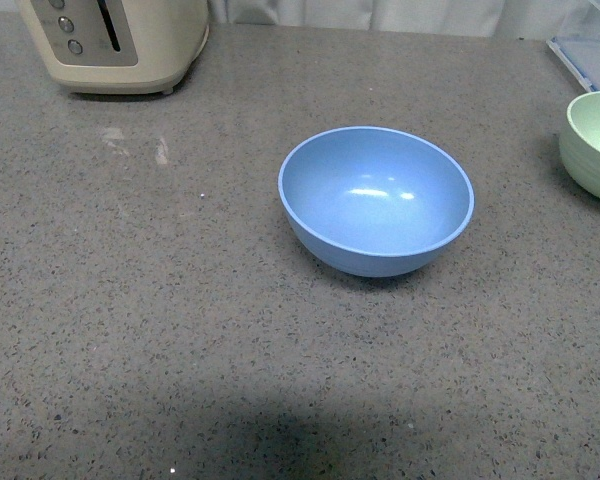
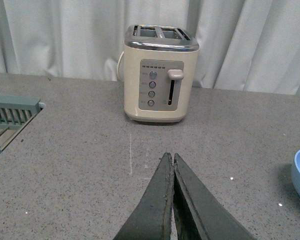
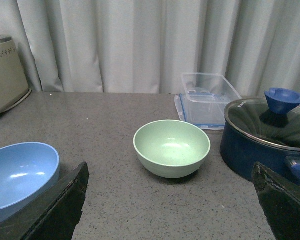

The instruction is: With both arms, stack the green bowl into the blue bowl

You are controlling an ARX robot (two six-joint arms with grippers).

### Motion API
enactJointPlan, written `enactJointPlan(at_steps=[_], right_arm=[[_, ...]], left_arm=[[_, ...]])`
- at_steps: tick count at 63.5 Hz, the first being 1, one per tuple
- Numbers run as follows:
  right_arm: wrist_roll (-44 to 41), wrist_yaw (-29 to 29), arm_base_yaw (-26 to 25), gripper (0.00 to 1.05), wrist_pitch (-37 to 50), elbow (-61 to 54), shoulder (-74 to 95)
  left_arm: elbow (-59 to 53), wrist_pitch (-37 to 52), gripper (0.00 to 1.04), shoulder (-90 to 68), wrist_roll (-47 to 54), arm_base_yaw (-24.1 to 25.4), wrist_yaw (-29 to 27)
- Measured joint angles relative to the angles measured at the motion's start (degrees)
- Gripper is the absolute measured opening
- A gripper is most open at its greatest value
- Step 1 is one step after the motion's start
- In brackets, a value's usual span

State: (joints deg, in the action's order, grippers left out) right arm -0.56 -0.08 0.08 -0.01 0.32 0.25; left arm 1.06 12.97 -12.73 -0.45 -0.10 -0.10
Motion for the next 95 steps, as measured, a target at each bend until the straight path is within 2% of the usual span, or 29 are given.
enactJointPlan(at_steps=[9, 15, 28, 37, 41, 43, 46, 50, 56, 62, 74, 95], right_arm=[[0.0, 0.0, 0.0, 0.95, 0.0, 0.0, 0.0], [0.0, 0.0, 0.0, 0.95, 0.0, 0.0, 0.0], [0.0, 0.0, 0.0, 0.95, 0.0, 0.0, 0.0], [-0.3, -0.3, -0.1, 0.95, -0.2, 0.0, 0.1], [-4.8, -5.2, -2.1, 0.95, -6.5, 2.7, 5.7], [-6.8, -6.8, -3.6, 0.95, -6.3, 3.8, 9.4], [-11.6, -11.3, -7.4, 0.95, -2.0, 6.6, 19.4], [-14.9, -14.4, -10.3, 0.95, 3.6, 9.2, 28.0], [-19.4, -18.3, -13.4, 0.95, 10.3, 13.7, 41.2], [-24.3, -21.7, -14.9, 0.95, 12.8, 18.4, 52.9], [-33.5, -26.9, -15.4, 0.95, 8.5, 28.6, 70.0], [-44.8, -29.4, -12.9, 0.95, 0.5, 39.1, 83.3]], left_arm=[[0.0, -2.7, 0.04, 2.7, 0.0, 0.0, 0.0], [0.0, -12.2, 0.04, 10.6, 0.0, 0.0, 0.1], [0.0, -12.9, 0.05, 12.4, 0.0, 0.0, 0.1], [0.0, -12.9, 0.3, 12.5, 0.0, 0.0, 0.1], [0.0, -12.9, 0.4, 12.5, 0.0, 0.0, 0.1], [0.0, -12.9, 0.48, 12.5, 0.0, 0.0, 0.1], [0.0, -12.9, 0.58, 12.6, 0.0, 0.0, 0.1], [0.0, -12.9, 0.71, 12.5, 0.0, 0.0, 0.1], [0.0, -12.9, 0.87, 12.5, 0.0, 0.0, 0.1], [0.0, -12.9, 1.0, 12.5, 0.1, 0.0, 0.1], [0.0, -12.9, 0.98, 12.5, 0.1, 0.0, 0.1], [0.0, -12.9, 0.98, 12.5, 0.1, 0.0, 0.1]])
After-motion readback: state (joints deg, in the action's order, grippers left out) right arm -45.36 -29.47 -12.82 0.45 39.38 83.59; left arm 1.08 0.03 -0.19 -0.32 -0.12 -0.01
